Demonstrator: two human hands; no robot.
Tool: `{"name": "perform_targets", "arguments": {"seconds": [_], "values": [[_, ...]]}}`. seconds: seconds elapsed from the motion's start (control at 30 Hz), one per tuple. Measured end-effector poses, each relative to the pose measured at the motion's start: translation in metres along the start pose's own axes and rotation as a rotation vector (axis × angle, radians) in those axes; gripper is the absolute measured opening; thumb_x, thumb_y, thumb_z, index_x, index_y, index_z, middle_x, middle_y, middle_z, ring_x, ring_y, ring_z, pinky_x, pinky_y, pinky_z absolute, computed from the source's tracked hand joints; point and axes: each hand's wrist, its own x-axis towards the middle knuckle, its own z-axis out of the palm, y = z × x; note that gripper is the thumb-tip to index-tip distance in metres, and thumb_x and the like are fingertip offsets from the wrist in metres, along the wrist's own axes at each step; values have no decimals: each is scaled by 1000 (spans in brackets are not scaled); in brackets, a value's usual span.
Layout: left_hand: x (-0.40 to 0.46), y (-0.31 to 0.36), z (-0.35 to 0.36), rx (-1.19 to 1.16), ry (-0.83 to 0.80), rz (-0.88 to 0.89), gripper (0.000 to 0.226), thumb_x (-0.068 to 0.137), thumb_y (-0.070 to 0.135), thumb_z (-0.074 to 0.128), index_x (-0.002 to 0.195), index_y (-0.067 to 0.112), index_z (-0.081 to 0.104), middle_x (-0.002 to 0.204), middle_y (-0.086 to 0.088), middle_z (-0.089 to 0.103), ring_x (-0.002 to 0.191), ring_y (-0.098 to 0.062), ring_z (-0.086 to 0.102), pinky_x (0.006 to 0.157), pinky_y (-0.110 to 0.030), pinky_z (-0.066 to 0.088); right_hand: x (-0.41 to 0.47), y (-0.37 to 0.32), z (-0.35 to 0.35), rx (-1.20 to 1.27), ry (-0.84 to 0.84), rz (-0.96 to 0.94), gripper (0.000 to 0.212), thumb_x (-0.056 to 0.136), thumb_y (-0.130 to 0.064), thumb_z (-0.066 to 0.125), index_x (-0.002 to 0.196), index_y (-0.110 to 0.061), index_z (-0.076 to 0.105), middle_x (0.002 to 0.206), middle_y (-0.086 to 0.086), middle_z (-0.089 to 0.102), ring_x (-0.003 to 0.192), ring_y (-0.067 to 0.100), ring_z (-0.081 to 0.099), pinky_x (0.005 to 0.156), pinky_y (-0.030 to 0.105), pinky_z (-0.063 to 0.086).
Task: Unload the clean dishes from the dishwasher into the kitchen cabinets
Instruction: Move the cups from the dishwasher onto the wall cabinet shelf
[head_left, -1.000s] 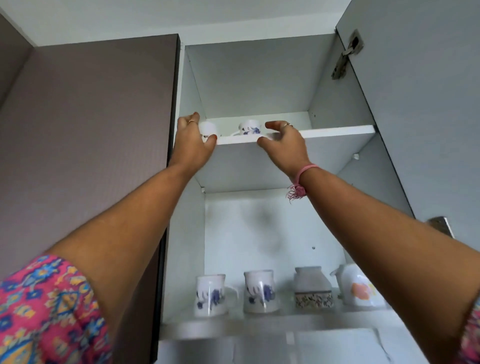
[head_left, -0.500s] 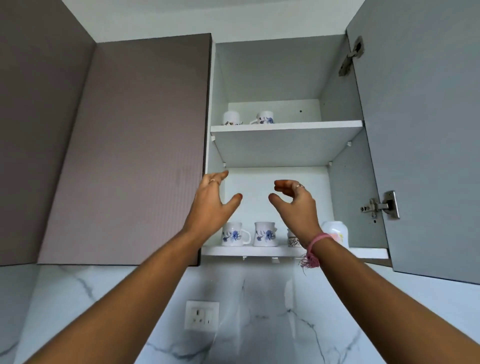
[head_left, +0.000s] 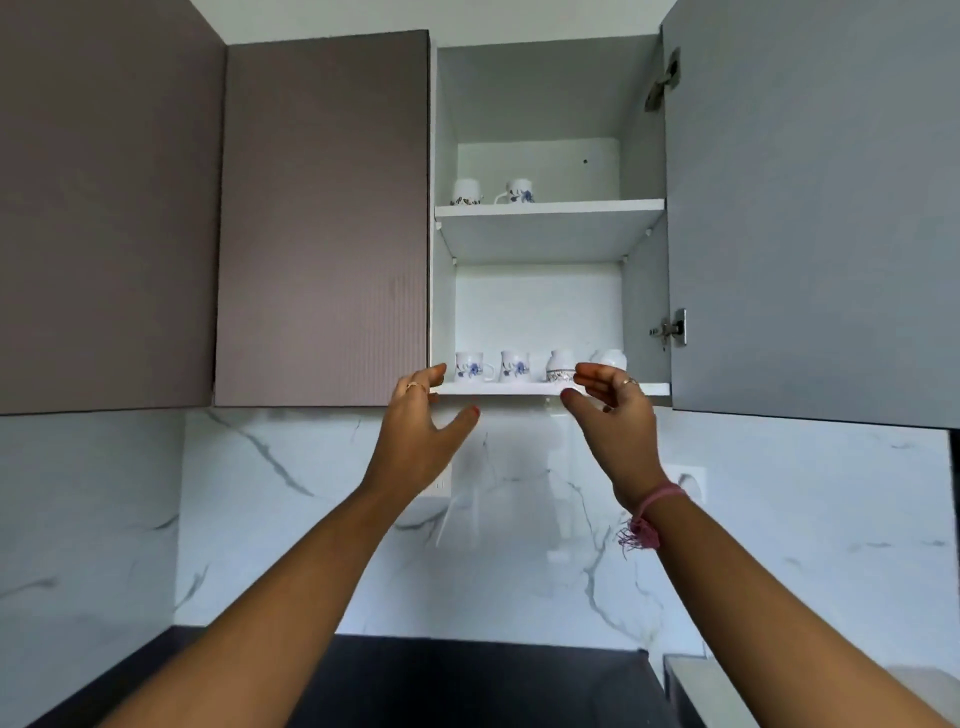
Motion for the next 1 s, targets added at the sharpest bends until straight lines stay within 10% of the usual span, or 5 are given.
{"name": "perform_targets", "arguments": {"seconds": [1.0], "values": [[-405, 273, 176, -189, -260, -454, 62, 84, 24, 70, 139, 14, 41, 135, -2, 47, 111, -9, 50, 92, -24, 43, -262, -40, -422, -128, -43, 448, 20, 84, -11, 70, 103, -15, 66, 102, 1, 66, 96, 18, 59, 87, 29, 48]]}}
